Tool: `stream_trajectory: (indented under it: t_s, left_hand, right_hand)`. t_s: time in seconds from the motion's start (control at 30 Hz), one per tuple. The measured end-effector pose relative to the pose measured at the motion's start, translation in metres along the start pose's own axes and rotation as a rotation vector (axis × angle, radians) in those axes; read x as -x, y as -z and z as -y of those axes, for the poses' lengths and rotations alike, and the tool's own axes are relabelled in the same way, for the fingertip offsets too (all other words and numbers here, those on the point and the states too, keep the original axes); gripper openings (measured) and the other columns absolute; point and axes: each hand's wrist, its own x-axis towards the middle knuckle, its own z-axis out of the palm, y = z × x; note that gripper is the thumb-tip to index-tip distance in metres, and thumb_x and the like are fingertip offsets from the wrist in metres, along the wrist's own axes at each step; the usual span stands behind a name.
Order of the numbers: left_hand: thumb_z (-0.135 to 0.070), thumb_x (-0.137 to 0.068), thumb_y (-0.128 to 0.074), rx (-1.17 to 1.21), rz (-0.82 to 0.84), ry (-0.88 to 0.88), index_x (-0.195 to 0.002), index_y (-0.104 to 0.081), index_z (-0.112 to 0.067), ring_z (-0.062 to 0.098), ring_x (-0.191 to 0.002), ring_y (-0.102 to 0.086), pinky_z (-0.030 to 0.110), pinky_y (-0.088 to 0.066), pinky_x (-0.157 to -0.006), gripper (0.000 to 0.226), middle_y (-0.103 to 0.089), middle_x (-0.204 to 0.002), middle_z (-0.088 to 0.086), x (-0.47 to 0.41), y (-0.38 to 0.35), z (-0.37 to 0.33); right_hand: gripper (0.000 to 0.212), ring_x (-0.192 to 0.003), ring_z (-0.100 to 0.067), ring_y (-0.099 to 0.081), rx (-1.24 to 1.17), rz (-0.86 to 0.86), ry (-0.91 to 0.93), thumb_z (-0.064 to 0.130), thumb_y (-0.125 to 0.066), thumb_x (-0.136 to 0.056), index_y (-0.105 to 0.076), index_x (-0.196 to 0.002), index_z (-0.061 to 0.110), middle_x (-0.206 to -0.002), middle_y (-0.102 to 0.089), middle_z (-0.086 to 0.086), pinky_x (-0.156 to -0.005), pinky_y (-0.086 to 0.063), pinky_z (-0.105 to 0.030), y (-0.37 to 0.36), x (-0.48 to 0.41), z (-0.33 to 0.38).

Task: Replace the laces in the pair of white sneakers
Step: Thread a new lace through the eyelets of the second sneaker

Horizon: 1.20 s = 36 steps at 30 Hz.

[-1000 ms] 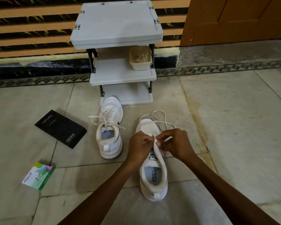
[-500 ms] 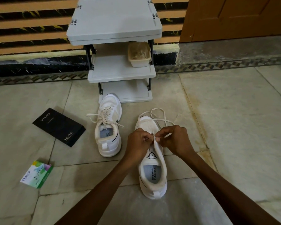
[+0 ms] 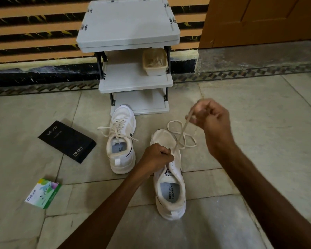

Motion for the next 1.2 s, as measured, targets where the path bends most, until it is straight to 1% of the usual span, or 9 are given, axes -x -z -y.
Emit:
stream_trajectory:
  t_s: [0.1,0.27,0.33,0.47,0.67,0.77,0.87,1.0,1.2]
  left_hand:
    - [-0.014,-0.075,-0.074,-0.052,-0.007,-0.026,-0.061,-0.065,-0.02,-0.013,-0.053,-0.053,-0.002,-0.036,-0.052,0.018,-0.056,-0.065,-0.008,0.0,-0.004,0.002]
    - [-0.016,-0.071,-0.075,-0.162,-0.048,-0.107,-0.07,-0.066,0.001,0.009,-0.062,-0.044,0.012,-0.034,-0.052,0.019,-0.046,-0.072,0.006,0.003,-0.004,-0.003]
    - [-0.017,-0.072,-0.075,-0.18,-0.04,-0.105,-0.068,-0.062,-0.01,0.013,-0.067,-0.045,0.018,-0.032,-0.053,0.015,-0.045,-0.073,0.005,0.003,-0.003,-0.006]
    - [-0.014,-0.075,-0.072,-0.203,-0.018,-0.091,-0.077,-0.068,-0.01,0.01,-0.066,-0.048,0.016,-0.034,-0.054,0.006,-0.051,-0.075,0.002,0.005,0.0,-0.007]
    - [-0.016,-0.078,-0.07,-0.328,-0.102,-0.1,-0.081,-0.072,-0.01,0.021,-0.087,-0.06,0.025,-0.046,-0.076,0.007,-0.058,-0.082,-0.001,0.011,-0.004,-0.011]
    - [-0.023,-0.081,-0.069,-0.394,-0.101,-0.09,-0.085,-0.072,-0.018,0.028,-0.111,-0.05,0.04,-0.042,-0.098,0.008,-0.06,-0.102,-0.001,0.015,-0.004,-0.013]
    - [-0.03,-0.083,-0.067,-0.457,-0.121,-0.078,-0.076,-0.062,-0.028,0.028,-0.114,-0.041,0.041,-0.036,-0.1,0.009,-0.056,-0.1,-0.008,0.017,-0.003,-0.012]
    - [-0.033,-0.084,-0.062,-0.551,-0.158,-0.111,-0.087,-0.065,-0.029,0.028,-0.112,-0.038,0.04,-0.035,-0.095,0.006,-0.055,-0.109,-0.005,0.02,-0.006,-0.013]
    - [-0.03,-0.076,-0.069,-0.522,-0.334,-0.19,-0.126,-0.041,-0.031,0.021,-0.118,-0.033,0.037,-0.031,-0.095,0.057,-0.035,-0.129,-0.003,0.027,-0.012,-0.007]
  right_hand:
    - [0.024,-0.066,-0.014,-0.064,-0.212,0.114,-0.13,0.002,-0.041,-0.095,-0.055,-0.081,0.015,-0.083,-0.068,-0.002,-0.059,-0.054,-0.025,0.001,-0.005,0.022]
    - [0.023,-0.088,-0.023,-0.065,1.34,0.506,-0.237,0.034,-0.052,-0.097,-0.061,-0.106,0.014,-0.103,-0.065,-0.01,-0.07,-0.048,-0.028,-0.003,0.029,-0.04]
    - [0.028,-0.093,-0.028,-0.065,1.471,0.566,-0.154,0.037,-0.052,-0.097,-0.064,-0.104,0.013,-0.103,-0.066,-0.011,-0.072,-0.046,-0.03,-0.003,0.039,-0.054]
    - [0.024,-0.072,-0.016,-0.064,0.883,0.502,0.014,0.018,-0.056,-0.095,-0.069,-0.077,0.01,-0.076,-0.067,-0.004,-0.066,-0.045,-0.026,-0.008,0.031,-0.022]
    - [0.022,-0.083,-0.018,-0.061,-0.387,0.348,-0.072,0.018,-0.046,-0.098,-0.055,-0.079,0.014,-0.098,-0.061,-0.008,-0.073,-0.057,-0.036,-0.012,0.008,0.033]
    - [0.022,-0.065,-0.017,-0.062,0.344,0.179,-0.236,0.019,-0.043,-0.098,-0.06,-0.085,0.014,-0.098,-0.071,-0.008,-0.054,-0.053,-0.033,-0.013,0.018,-0.005]
    - [0.018,-0.081,-0.025,-0.07,1.19,0.435,-0.284,0.016,-0.053,-0.094,-0.07,-0.096,0.01,-0.095,-0.073,-0.011,-0.078,-0.058,-0.039,-0.007,0.03,-0.043]
    - [0.02,-0.058,0.003,-0.059,0.661,0.46,-0.423,0.012,-0.055,-0.096,-0.07,-0.083,0.014,-0.072,-0.067,0.006,-0.05,-0.045,-0.013,-0.008,0.028,-0.019]
    - [0.021,-0.05,-0.007,-0.02,-0.181,0.481,-0.396,0.018,-0.048,-0.099,-0.063,-0.085,0.02,-0.062,-0.046,0.005,-0.039,-0.021,-0.013,-0.017,0.008,0.08]
